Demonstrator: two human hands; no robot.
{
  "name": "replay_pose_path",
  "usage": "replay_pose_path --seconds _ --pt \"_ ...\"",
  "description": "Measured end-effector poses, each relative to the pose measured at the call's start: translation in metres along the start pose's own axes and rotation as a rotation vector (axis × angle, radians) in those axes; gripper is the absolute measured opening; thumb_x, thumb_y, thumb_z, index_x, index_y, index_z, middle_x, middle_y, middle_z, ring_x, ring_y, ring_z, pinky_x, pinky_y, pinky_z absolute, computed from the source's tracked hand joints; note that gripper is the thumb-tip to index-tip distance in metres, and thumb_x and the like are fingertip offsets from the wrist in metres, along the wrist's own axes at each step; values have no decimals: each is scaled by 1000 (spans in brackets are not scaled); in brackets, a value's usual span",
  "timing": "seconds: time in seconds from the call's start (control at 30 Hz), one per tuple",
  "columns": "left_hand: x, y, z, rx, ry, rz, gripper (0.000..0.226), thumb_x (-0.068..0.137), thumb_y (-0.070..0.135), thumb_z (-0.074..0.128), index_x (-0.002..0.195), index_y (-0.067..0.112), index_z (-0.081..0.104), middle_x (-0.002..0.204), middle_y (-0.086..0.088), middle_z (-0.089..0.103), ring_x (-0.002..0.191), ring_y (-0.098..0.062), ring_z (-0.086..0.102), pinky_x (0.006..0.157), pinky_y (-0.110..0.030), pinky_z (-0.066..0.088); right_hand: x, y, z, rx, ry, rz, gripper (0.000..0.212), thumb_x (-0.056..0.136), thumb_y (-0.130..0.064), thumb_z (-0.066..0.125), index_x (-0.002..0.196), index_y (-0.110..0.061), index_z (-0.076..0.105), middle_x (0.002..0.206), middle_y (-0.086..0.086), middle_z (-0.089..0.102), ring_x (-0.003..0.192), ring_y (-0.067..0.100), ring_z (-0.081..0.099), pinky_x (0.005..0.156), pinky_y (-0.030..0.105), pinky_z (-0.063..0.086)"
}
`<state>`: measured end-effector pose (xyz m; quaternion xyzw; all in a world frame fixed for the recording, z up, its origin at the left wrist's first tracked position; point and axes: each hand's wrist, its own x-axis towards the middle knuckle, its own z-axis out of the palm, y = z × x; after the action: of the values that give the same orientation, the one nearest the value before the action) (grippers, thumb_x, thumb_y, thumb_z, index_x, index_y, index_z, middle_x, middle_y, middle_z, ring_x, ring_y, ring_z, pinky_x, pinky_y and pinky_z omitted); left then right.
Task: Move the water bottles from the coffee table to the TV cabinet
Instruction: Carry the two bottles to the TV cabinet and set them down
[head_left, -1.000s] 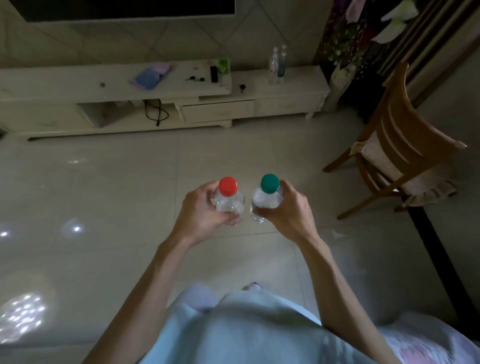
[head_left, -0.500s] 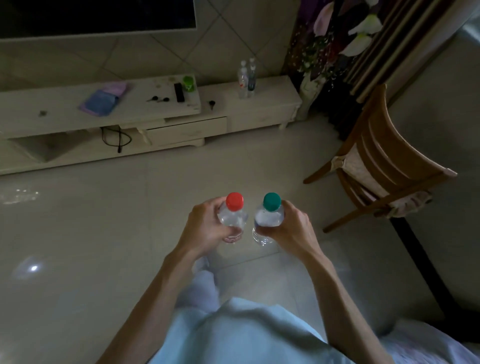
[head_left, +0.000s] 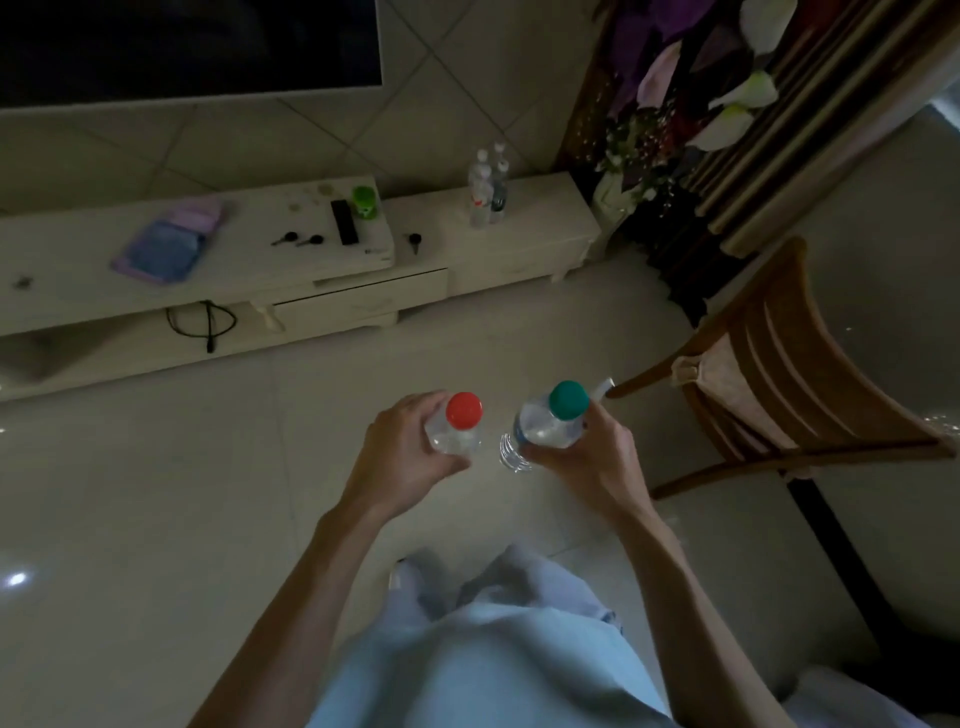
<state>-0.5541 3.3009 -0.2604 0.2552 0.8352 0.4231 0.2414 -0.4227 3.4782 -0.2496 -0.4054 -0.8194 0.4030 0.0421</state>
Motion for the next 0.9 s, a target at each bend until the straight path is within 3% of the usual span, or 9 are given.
replay_pose_path --seconds 0.13,0.33,0.47,0.77,0.9 --pt "35 -3 -7 -6 -22 -34 64 57 25 88 117 31 65 111 13 68 102 -8 63 91 -32 52 36 -14 5 -39 -56 -19 68 62 -38 87 121 -21 61 103 -5 68 87 9 60 63 8 36" --pt "106 8 2 24 -18 -74 65 56 28 87 117 32 64 109 14 68 100 -6 63 89 -32 54 116 -19 6 -48 -130 -35 71 62 -38 87 125 -20 58 113 -1 69 96 13 62 68 17 39" --pt "167 27 14 50 3 -107 65 53 32 88 114 34 65 108 14 69 100 -7 64 88 -34 54 185 -22 -6 -42 -205 -68 74 64 -35 87 129 -19 55 117 -2 68 92 5 55 63 3 31" --pt "293 91 35 101 4 -126 62 53 32 88 111 34 64 106 13 68 97 -7 64 86 -31 54 326 -30 -62 -56 -217 -143 72 64 -35 87 126 -21 53 107 -8 64 91 6 55 69 14 38" --pt "331 112 36 45 17 -166 49 54 27 87 92 45 63 94 14 70 88 -5 65 80 -30 57 368 -28 -74 -73 -173 -130 75 62 -39 88 127 -24 52 108 -10 63 95 9 59 78 25 46"
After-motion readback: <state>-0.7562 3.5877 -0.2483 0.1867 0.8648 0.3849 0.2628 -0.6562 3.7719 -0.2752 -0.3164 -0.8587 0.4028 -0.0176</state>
